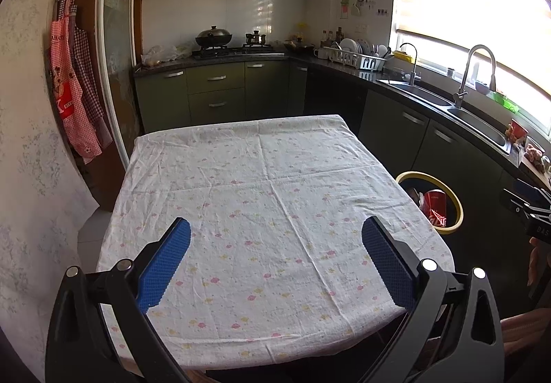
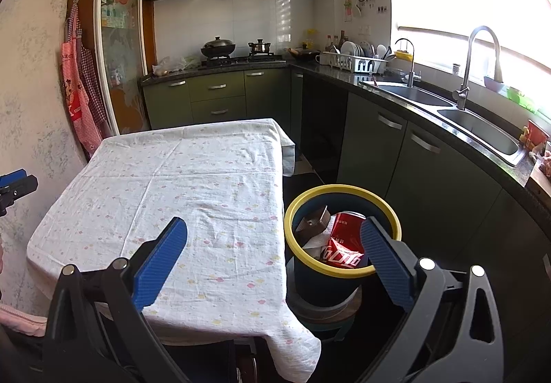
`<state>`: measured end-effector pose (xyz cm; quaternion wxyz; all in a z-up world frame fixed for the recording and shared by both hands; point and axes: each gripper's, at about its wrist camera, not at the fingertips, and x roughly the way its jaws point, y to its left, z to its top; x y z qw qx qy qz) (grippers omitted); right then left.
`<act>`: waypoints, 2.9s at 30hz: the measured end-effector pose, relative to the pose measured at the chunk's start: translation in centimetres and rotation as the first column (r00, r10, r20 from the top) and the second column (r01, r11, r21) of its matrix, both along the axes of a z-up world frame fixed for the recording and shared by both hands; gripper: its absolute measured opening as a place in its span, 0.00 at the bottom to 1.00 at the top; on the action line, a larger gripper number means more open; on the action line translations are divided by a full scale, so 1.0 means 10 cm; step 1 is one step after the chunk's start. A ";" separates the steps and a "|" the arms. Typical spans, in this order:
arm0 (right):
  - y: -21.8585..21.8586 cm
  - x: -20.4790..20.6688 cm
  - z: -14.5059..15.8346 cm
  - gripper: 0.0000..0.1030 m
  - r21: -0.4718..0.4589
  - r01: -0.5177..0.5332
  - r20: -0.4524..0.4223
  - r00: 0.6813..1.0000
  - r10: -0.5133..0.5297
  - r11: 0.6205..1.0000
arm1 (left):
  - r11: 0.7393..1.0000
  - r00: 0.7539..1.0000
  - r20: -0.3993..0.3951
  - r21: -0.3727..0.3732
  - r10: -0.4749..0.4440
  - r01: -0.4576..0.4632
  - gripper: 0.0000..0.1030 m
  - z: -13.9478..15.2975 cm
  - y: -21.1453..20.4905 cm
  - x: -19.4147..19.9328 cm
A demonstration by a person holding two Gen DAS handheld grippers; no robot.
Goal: Collect trash
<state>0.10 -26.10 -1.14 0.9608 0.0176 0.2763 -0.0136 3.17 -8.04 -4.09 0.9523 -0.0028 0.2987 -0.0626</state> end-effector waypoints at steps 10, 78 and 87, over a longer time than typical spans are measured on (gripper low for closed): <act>0.01 0.03 -0.03 0.93 0.008 -0.001 -0.009 1.000 0.001 1.000 | 1.000 1.000 -0.013 -0.004 -0.006 0.006 0.95 -0.04 0.00 0.01; 0.07 0.08 -0.12 0.93 0.017 -0.012 -0.021 1.000 0.013 1.000 | 0.998 0.999 -0.019 -0.033 -0.045 0.045 0.95 -0.09 -0.04 0.04; 0.12 0.20 -0.17 0.93 0.033 -0.042 -0.033 0.999 0.043 0.999 | 0.998 0.999 0.028 -0.047 -0.042 0.044 0.95 -0.07 0.02 0.16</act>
